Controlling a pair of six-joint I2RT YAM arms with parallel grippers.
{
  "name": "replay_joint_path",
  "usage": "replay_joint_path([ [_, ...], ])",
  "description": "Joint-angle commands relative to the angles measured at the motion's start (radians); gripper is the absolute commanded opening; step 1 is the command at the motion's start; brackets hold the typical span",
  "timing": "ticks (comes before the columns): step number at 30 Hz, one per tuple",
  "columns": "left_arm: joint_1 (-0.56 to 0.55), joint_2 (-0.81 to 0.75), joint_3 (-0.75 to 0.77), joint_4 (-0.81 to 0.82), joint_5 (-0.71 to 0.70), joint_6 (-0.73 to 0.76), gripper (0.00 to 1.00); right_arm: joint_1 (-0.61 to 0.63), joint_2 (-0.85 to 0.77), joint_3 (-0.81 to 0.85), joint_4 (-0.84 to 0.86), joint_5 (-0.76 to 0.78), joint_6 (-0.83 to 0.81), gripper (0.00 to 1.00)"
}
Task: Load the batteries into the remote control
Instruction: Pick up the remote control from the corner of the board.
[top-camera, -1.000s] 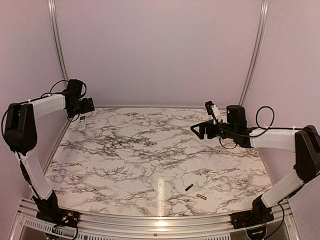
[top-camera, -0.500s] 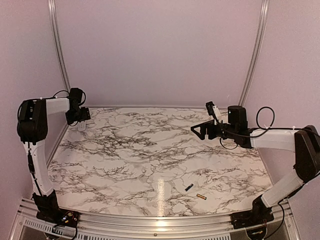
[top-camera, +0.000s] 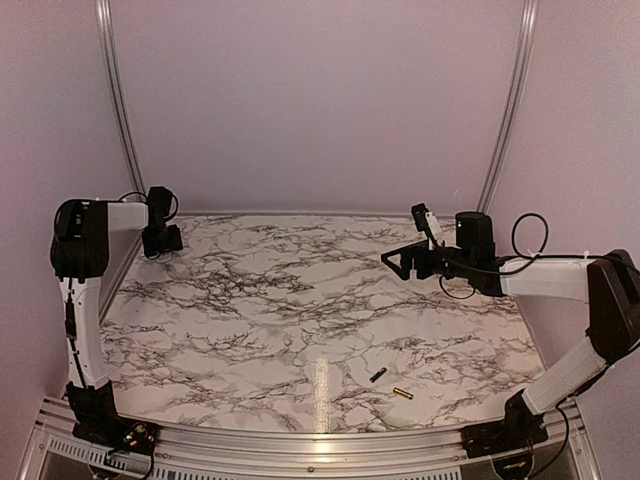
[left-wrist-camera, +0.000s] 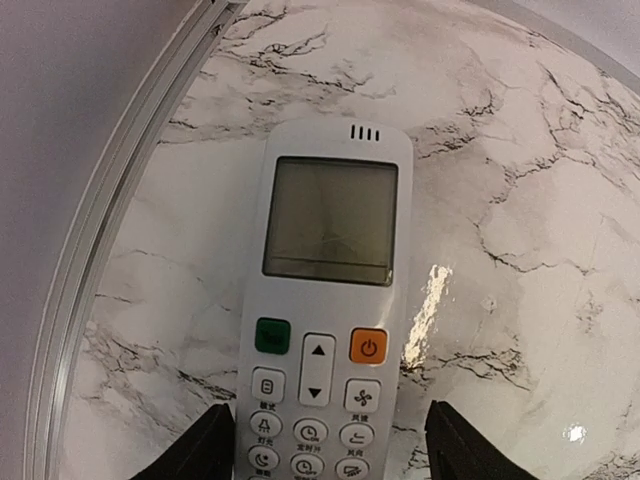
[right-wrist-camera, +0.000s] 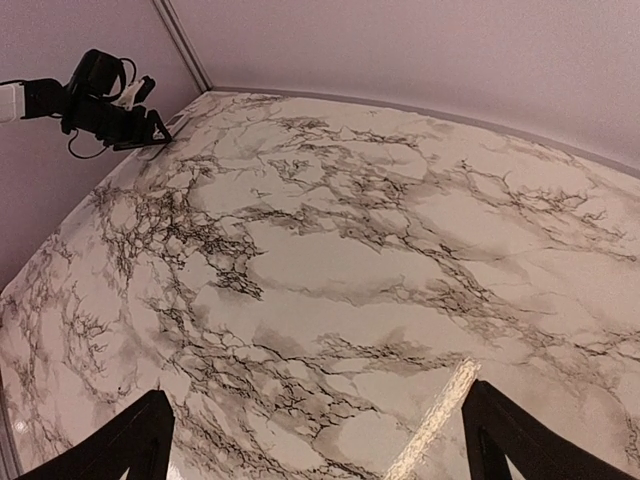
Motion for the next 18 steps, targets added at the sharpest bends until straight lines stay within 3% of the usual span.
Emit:
replay_joint_path([
  [1, 0.005, 0.043, 0.037, -0.033, -0.022, 0.008, 0.65, -0.012, 0.003, 0.013, 0.007, -0.011, 0.009, 0.99],
  [7, 0.005, 0.067, 0.054, -0.038, -0.009, -0.006, 0.53, -0.014, -0.010, 0.008, -0.002, -0.011, 0.008, 0.99],
  [13, 0.002, 0.027, 0.027, -0.024, 0.034, -0.018, 0.32, -0.014, -0.008, 0.013, -0.004, -0.032, 0.016, 0.99],
  [18, -0.076, -0.072, -0.062, 0.015, 0.074, -0.014, 0.22, -0.014, 0.024, 0.037, 0.005, -0.105, 0.028, 0.99],
])
